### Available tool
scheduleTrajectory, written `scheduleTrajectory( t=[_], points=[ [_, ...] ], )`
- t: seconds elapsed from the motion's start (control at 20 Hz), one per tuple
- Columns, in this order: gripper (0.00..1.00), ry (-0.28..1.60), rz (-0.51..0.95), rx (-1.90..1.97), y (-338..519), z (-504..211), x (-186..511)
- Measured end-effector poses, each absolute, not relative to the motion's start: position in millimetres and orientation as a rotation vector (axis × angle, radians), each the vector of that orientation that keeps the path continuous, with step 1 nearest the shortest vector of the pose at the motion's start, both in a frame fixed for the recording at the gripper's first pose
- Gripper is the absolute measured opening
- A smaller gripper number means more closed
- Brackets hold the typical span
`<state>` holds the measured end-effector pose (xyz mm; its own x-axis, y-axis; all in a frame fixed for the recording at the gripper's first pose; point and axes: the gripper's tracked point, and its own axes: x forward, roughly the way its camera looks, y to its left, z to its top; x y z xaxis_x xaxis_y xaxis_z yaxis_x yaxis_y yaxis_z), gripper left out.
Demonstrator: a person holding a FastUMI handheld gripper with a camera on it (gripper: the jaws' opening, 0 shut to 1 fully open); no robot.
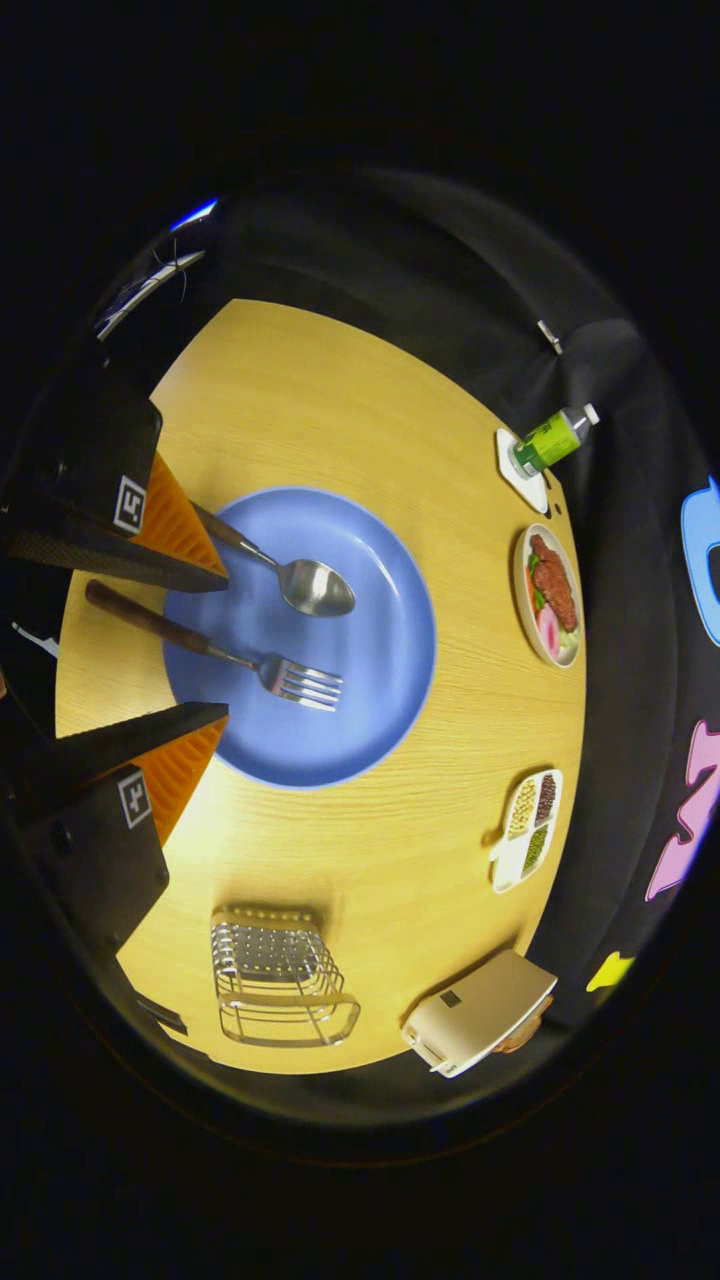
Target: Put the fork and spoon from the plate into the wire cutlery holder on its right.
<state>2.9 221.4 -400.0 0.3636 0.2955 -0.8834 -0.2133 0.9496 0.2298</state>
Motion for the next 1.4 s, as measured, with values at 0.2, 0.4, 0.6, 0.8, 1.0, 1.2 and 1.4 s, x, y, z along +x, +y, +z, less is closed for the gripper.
scheduleTrajectory(
  t=[0.2,0.4,0.6,0.8,1.0,1.2,1.4],
  points=[
    [0.58,1.197,0.311,0.027,227,-423,2],
    [0.5,1.244,0.271,0.019,225,-440,3],
    [0.3,1.248,0.269,-0.007,217,-442,7],
    [0.09,1.254,0.308,0.123,224,-438,4],
    [0.08,1.176,0.344,0.123,220,-421,17],
    [0.08,1.131,0.386,0.148,221,-395,22],
    [0.08,1.068,0.428,0.206,210,-353,30]
  ],
)
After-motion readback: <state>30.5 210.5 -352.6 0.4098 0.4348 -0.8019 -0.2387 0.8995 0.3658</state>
